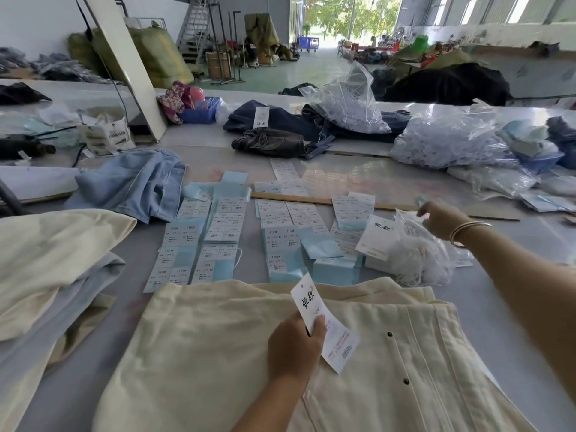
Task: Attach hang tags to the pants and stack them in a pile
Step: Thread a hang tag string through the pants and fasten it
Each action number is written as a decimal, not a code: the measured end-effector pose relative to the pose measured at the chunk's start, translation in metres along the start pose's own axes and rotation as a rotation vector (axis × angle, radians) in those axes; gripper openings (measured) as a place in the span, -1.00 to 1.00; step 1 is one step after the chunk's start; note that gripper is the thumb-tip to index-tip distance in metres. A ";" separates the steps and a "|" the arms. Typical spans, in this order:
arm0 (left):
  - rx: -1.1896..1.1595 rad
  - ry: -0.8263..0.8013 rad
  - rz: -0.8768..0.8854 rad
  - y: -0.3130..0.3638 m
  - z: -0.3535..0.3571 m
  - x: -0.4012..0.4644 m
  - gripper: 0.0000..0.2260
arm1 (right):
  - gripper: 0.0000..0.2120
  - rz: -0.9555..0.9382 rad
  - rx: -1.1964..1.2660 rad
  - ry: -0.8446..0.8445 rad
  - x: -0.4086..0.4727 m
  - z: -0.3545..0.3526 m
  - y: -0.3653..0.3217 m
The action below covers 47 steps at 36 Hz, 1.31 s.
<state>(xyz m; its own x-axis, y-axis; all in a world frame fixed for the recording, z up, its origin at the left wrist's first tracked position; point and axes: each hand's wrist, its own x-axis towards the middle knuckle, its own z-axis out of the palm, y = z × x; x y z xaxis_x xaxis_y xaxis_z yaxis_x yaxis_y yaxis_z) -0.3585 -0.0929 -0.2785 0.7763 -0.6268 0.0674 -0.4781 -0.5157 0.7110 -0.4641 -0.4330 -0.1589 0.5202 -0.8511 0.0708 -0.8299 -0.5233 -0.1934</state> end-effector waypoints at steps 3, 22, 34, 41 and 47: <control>0.005 -0.004 0.008 0.000 0.000 0.000 -0.63 | -0.76 -0.035 -0.290 -0.199 -0.011 0.010 0.009; 0.025 -0.006 0.009 0.002 0.000 0.000 -0.64 | -0.72 -0.002 -0.586 -0.274 -0.025 -0.002 0.000; 0.019 -0.015 -0.005 0.000 0.001 0.001 -0.64 | -0.66 0.373 0.291 0.007 -0.024 0.023 0.016; -0.107 -0.019 -0.078 0.001 0.000 0.001 -0.68 | -0.70 0.430 1.296 0.004 -0.053 0.018 -0.039; -0.644 -0.111 -0.224 -0.003 -0.014 0.007 -0.89 | -0.74 0.376 1.605 -0.243 -0.125 0.037 -0.094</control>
<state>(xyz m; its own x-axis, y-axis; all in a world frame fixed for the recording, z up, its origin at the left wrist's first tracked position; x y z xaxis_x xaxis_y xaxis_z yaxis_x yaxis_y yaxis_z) -0.3464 -0.0873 -0.2698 0.7648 -0.6194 -0.1774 0.0549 -0.2116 0.9758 -0.4437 -0.2759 -0.1854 0.4976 -0.8049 -0.3232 0.0493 0.3983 -0.9159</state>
